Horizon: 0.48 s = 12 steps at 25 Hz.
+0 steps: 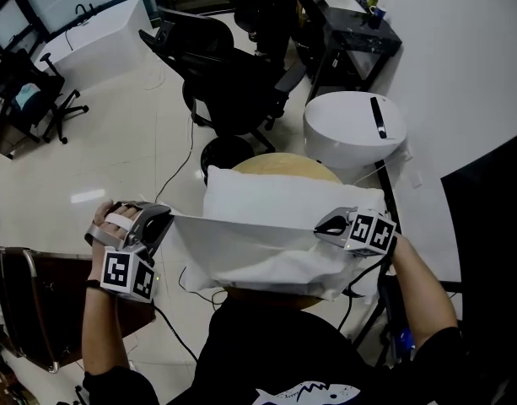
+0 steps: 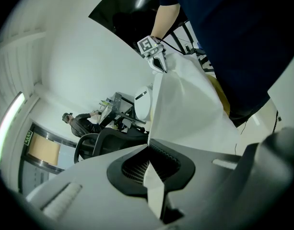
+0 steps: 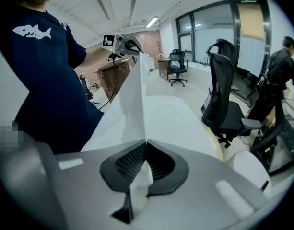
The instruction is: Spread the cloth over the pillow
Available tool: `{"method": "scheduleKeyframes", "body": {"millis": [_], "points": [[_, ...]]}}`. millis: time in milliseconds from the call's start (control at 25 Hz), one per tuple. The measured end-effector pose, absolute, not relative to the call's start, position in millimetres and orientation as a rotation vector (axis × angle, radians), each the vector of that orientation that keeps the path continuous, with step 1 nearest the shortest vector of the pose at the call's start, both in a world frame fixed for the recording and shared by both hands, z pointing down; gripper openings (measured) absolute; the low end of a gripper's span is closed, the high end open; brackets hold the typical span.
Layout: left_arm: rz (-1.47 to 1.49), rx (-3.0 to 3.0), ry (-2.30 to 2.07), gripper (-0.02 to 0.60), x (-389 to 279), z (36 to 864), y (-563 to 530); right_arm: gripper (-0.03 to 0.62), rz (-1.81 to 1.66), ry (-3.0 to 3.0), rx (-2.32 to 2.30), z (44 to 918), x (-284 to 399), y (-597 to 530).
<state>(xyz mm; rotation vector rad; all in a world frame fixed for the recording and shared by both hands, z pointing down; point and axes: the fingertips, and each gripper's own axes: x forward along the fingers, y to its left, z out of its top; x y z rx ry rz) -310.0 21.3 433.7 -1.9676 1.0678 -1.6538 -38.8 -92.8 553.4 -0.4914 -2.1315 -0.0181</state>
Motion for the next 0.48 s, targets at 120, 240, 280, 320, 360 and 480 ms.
{"method": "scheduleKeyframes", "body": {"millis": [120,240,280,320,360,480], "points": [[-1.648,-1.989,1.066,0.001,-327,447,5,0.011,-0.063,-2.179,-0.368,542,-50,-117],[-1.627,-2.026,1.084,0.001,-351,467,-21,0.011,-0.158,-2.211,-0.198,534,-67,-147],[-1.616,-2.057,1.102,0.001,-359,476,-31,0.011,-0.192,-2.213,-0.150,532,-72,-156],[-1.611,-2.088,1.116,0.001,-366,485,-40,0.011,-0.224,-2.208,-0.109,531,-77,-163],[-1.613,-2.116,1.121,0.001,-373,495,-50,0.011,-0.253,-2.196,-0.072,531,-82,-170],[-1.624,-2.189,1.113,0.001,-390,526,-77,0.011,-0.338,-2.139,0.037,534,-95,-193]]}}
